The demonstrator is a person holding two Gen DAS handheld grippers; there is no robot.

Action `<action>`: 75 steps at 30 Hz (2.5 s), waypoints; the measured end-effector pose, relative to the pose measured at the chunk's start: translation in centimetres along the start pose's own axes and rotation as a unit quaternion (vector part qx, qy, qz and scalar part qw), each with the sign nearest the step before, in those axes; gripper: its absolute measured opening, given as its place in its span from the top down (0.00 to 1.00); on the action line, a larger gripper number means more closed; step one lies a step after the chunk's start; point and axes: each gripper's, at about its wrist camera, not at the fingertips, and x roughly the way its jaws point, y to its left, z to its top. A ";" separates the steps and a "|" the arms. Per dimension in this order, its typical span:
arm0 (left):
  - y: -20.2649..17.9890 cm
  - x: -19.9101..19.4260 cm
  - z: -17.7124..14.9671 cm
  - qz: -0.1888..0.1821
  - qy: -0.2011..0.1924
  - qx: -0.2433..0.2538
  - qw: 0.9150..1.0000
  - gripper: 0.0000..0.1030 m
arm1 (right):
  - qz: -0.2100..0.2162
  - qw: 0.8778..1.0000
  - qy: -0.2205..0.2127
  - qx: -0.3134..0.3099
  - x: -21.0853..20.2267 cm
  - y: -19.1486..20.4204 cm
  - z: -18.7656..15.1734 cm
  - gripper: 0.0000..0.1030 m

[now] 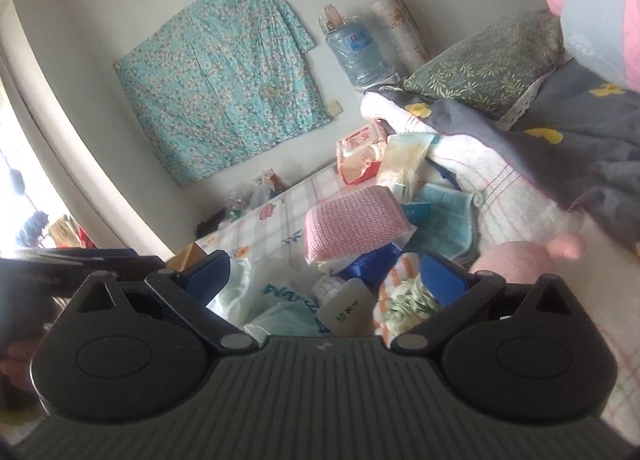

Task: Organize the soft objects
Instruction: 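Move the left gripper over the pink mesh scrubbing pad on the bed, then close the left gripper on the pink mesh scrubbing pad, then carry the pink pad into the cardboard box and open the left gripper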

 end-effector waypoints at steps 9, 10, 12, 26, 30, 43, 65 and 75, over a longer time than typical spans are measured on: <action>0.2 6.7 3.1 -0.025 0.020 0.142 0.989 0.06 | 0.015 0.988 0.060 0.142 7.3 -3.3 3.0 0.10; 0.0 7.5 3.4 -0.039 0.025 0.157 0.986 0.06 | 0.012 0.986 0.067 0.154 8.1 -3.8 3.1 0.12; -0.2 9.0 3.7 -0.069 0.038 0.181 0.980 0.06 | 0.001 0.983 0.077 0.165 9.4 -4.2 3.1 0.15; -1.7 19.3 6.4 -0.180 0.120 0.228 0.949 0.06 | -0.039 0.973 0.108 0.199 15.9 -7.0 3.2 0.27; -2.0 21.2 6.7 -0.187 0.139 0.220 0.947 0.06 | -0.037 0.972 0.111 0.205 17.3 -7.6 3.2 0.32; -2.6 20.2 6.7 -0.149 0.119 0.192 0.963 0.19 | -0.016 0.975 0.082 0.208 18.1 -7.4 3.8 0.54; 2.8 0.7 4.4 -0.073 0.007 0.057 0.996 0.29 | 0.092 0.993 0.059 0.041 8.2 8.2 5.6 0.53; 13.3 -4.9 -1.8 -0.004 0.003 -0.105 0.995 0.32 | 0.163 0.972 0.154 -0.074 12.2 23.1 2.6 0.51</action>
